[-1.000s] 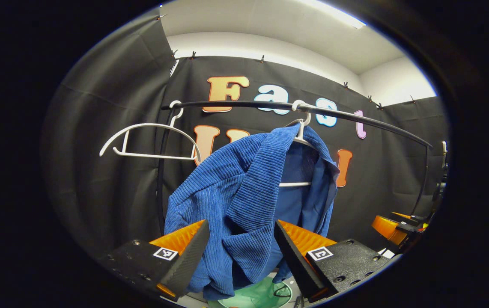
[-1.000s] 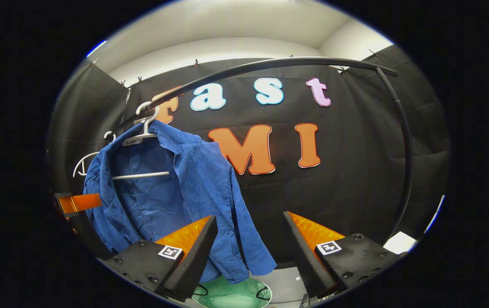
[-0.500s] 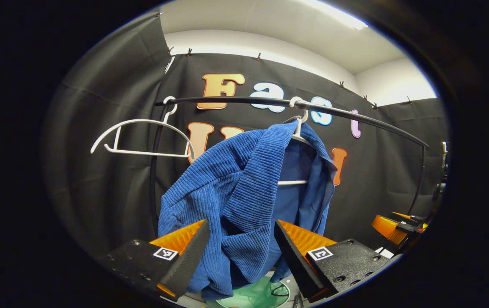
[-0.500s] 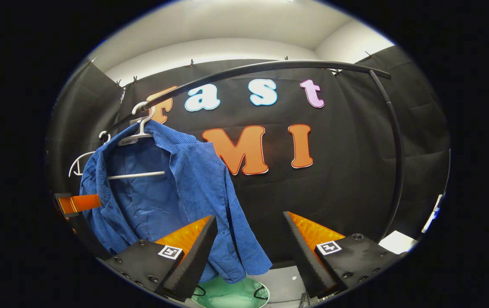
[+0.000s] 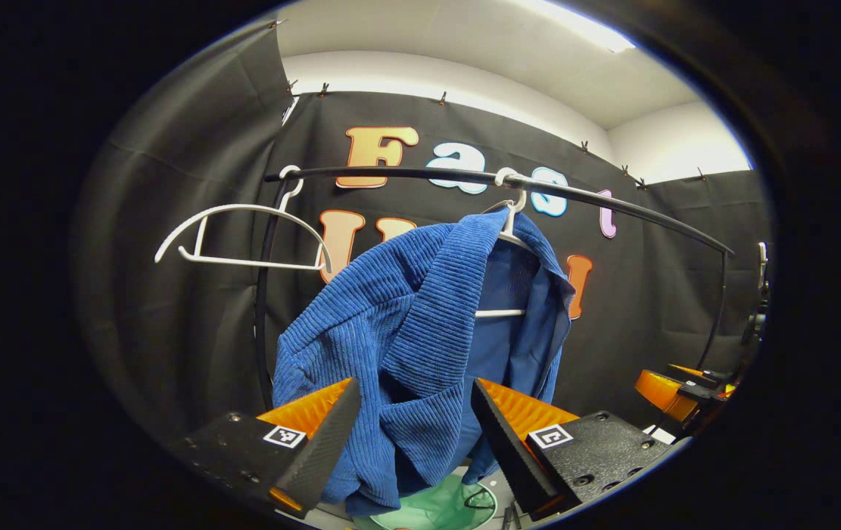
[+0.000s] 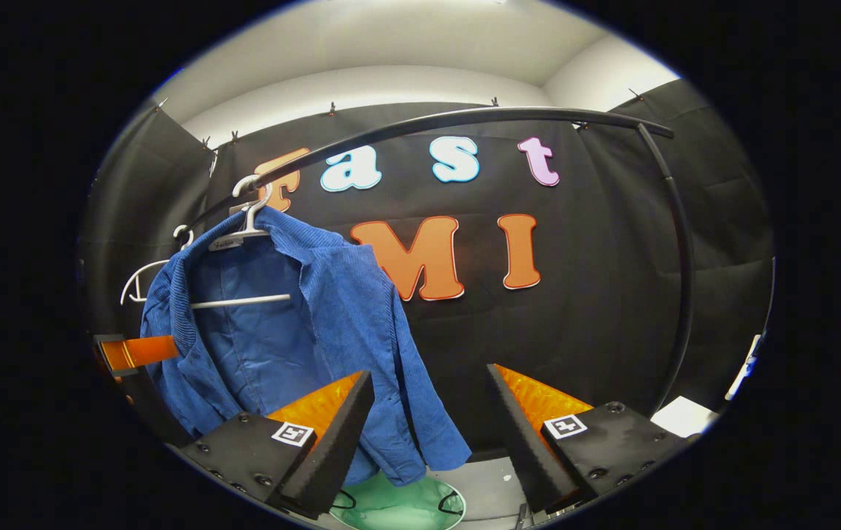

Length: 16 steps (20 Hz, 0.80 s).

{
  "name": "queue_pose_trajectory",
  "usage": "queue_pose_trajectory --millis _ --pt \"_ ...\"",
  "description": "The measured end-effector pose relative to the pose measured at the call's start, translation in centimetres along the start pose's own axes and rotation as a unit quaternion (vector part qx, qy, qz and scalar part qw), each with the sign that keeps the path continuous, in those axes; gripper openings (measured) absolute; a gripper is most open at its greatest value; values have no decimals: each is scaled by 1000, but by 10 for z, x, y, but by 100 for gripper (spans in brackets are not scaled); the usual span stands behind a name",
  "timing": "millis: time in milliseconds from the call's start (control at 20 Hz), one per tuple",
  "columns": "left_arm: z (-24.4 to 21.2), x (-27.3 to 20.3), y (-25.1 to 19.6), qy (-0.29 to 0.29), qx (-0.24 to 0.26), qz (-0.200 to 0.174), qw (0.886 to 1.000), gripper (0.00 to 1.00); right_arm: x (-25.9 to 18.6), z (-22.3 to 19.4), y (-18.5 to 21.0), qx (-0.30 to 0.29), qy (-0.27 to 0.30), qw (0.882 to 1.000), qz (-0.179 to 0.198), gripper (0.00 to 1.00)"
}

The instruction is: Grasp the clothes on the hanger with both hands and then place them into the laundry hamper below.

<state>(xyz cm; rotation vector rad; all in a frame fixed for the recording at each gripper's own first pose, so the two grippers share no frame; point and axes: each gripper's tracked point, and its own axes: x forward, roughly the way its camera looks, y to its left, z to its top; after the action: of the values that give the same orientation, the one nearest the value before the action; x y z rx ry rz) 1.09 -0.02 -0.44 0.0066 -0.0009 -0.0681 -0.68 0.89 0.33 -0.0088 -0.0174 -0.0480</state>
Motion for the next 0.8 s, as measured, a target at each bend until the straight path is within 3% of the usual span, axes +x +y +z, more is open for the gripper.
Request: queue_pose_trajectory --millis 400,550,750,800 --pt "1 7 -8 -5 0 38 999 95 43 9 34 1 10 997 77 98" --pt "1 9 -11 -4 -1 59 998 92 65 13 59 16 17 992 122 98" --pt "2 9 -12 -5 3 88 996 95 97 15 81 20 20 985 171 98" --pt "1 10 -13 -5 5 93 996 92 104 13 86 22 23 983 181 98"
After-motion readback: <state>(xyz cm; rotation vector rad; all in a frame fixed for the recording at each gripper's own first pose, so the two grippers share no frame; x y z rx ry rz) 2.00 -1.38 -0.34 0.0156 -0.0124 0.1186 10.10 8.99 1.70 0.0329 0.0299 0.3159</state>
